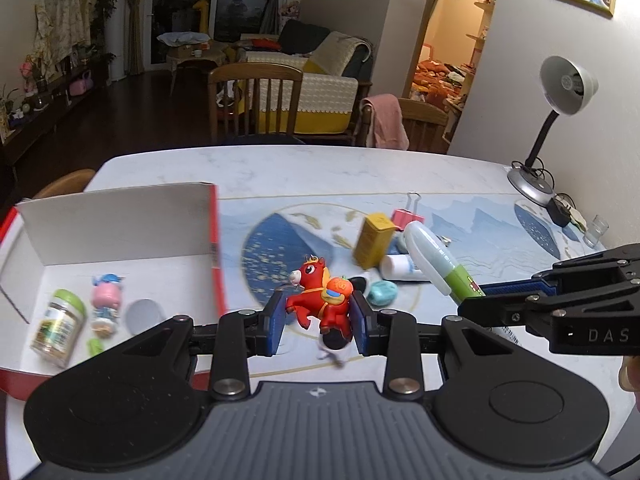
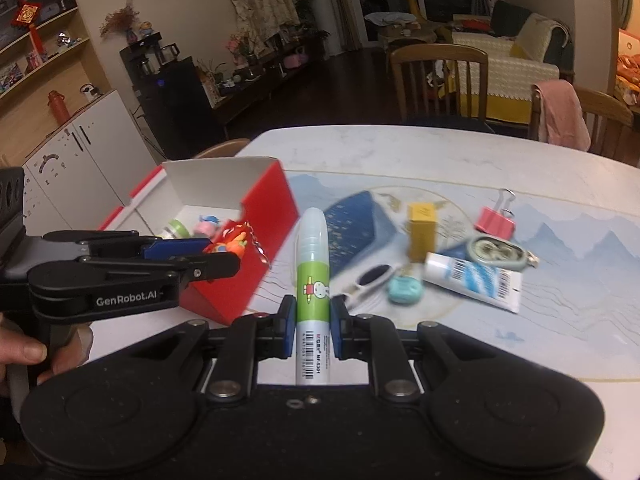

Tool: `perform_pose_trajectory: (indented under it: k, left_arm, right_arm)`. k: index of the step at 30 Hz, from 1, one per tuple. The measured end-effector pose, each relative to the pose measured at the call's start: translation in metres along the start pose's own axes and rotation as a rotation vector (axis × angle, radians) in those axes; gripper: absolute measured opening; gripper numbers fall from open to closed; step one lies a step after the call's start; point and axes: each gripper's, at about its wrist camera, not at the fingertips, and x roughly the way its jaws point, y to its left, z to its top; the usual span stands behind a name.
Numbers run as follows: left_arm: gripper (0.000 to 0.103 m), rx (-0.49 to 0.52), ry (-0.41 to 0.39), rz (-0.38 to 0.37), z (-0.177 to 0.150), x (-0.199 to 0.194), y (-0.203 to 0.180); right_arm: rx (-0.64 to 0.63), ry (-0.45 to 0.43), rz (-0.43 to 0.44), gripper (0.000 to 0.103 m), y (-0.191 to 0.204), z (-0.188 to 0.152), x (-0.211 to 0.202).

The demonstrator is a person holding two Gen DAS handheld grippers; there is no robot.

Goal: Organize rigid objects
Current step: 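Carry the red keychain and glue stick over the cardboard box with both grippers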

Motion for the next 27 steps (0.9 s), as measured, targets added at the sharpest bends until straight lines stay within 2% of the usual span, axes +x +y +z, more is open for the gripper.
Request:
perform_pose_trajectory:
  k: [15, 27]
  left_arm:
    - [0.033, -0.01, -0.002, 0.052, 0.006, -0.028, 0.091]
    - [0.033, -0.02, 0.016, 0.114, 0.01, -0.033, 0.162]
  right_arm:
    - [-0.035, -0.005, 0.018, 0.017, 0.08, 0.028, 0.043]
    - [-0.061, 0.007, 0.019, 0.017, 0.121, 0.05, 0.086]
